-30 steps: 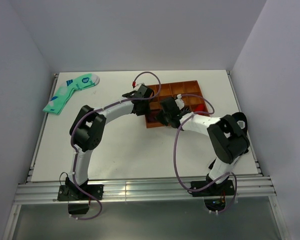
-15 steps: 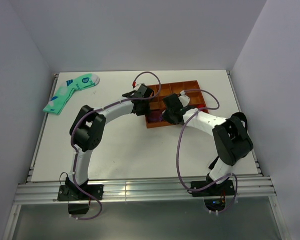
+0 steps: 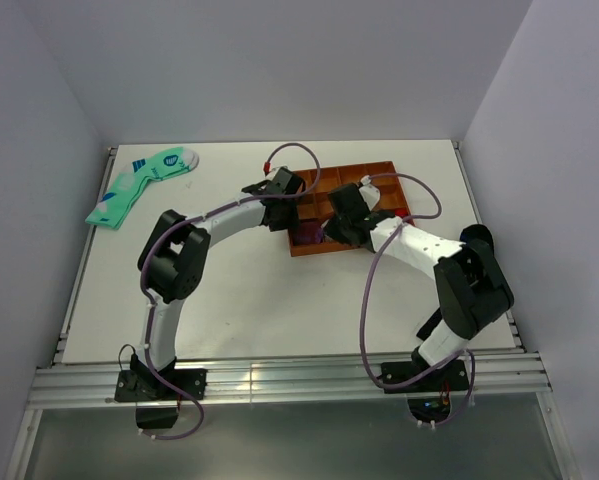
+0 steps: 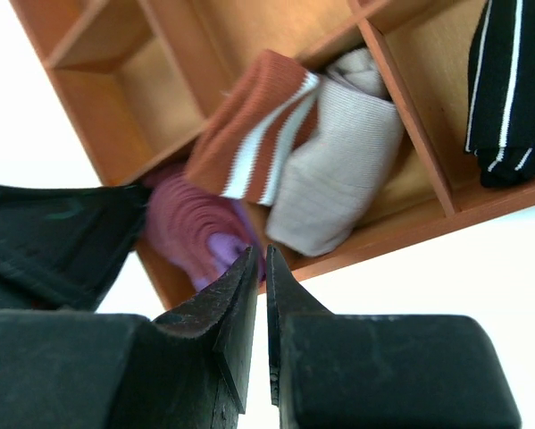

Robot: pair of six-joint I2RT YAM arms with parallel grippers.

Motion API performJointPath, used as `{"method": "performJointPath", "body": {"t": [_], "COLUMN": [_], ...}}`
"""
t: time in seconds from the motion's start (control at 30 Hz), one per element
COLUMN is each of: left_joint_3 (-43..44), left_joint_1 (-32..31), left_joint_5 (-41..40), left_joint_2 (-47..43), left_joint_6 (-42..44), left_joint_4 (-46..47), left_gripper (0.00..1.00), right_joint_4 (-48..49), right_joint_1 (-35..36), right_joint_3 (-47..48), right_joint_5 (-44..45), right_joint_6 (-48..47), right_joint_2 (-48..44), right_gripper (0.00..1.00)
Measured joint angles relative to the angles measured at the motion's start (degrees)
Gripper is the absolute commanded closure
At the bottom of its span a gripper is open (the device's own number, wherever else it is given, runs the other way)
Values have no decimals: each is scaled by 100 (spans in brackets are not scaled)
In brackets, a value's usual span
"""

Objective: Roll the socks
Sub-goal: Place the sock in the storage box, then reset both arms

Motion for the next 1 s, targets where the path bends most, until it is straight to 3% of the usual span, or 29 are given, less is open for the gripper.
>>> {"method": "performJointPath", "body": {"t": [0.53, 0.8, 1.0], "left_joint_3": [-229, -354, -1353], "left_joint_1": [74, 74, 61], "left_joint_5": [365, 227, 90], "left_joint_2": [-693, -1797, -3770], "left_joint_6": [295, 225, 129], "left_joint_4": [258, 133, -271], "left_gripper": [50, 43, 40], "right_joint_4": [-15, -39, -160], "right_joint_1": [-4, -11, -44], "right_joint_3": [-4, -431, -984], "right_joint_5": [-170, -352, -472], "right_joint_6": [-146, -306, -527], "right_joint_2": [-1029, -2133, -3322], "right_gripper": [82, 58, 27]}}
